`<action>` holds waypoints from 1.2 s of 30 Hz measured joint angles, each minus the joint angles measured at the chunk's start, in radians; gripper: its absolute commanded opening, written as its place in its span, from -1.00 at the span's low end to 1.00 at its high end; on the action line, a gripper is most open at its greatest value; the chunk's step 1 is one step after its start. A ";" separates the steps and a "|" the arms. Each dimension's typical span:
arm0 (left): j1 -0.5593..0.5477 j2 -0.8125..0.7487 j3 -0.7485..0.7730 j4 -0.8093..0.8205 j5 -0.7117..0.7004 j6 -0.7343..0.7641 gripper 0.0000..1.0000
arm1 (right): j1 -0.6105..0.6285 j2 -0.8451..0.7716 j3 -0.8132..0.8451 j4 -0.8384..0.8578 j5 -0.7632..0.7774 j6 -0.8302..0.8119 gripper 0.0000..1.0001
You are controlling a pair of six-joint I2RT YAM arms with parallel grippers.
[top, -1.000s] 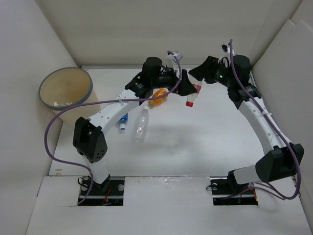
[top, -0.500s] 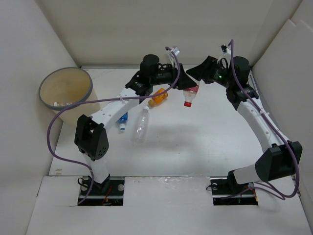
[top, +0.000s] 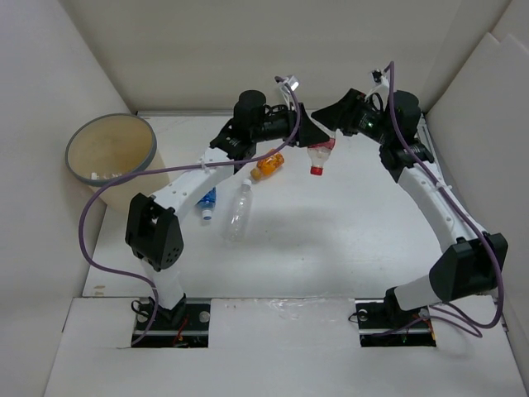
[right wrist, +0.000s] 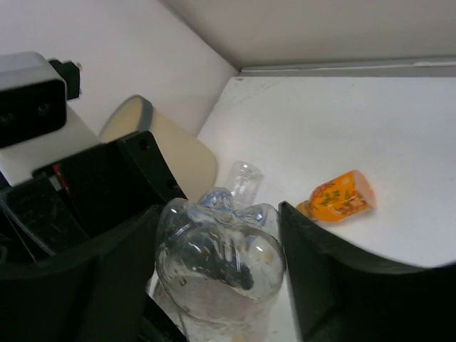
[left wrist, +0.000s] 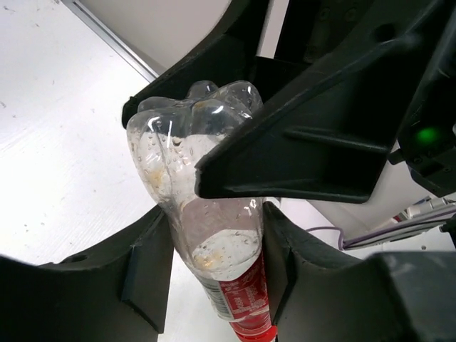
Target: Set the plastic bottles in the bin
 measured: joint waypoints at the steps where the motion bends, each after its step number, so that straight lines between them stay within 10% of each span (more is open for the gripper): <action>1: 0.000 -0.001 0.000 -0.001 -0.006 0.000 -1.00 | -0.001 0.001 0.000 0.002 0.000 0.003 0.85; 13: 0.222 -0.065 0.060 -0.190 -0.158 0.010 -1.00 | -0.149 0.011 -0.061 0.038 0.008 0.031 1.00; 26: 0.918 -0.405 -0.026 -0.482 -0.598 -0.040 -1.00 | -0.089 0.112 -0.103 0.023 0.036 -0.005 1.00; 32: 0.938 -0.441 -0.042 -0.598 -0.834 -0.061 -0.98 | 0.002 0.193 -0.092 0.005 0.086 -0.032 1.00; 33: 0.934 -0.438 -0.042 -0.616 -0.860 -0.066 -0.80 | 0.022 0.202 -0.089 -0.007 0.106 -0.036 1.00; 36: 0.933 -0.418 -0.042 -0.679 -0.947 -0.093 0.56 | 0.075 0.220 -0.064 -0.060 0.194 -0.045 1.00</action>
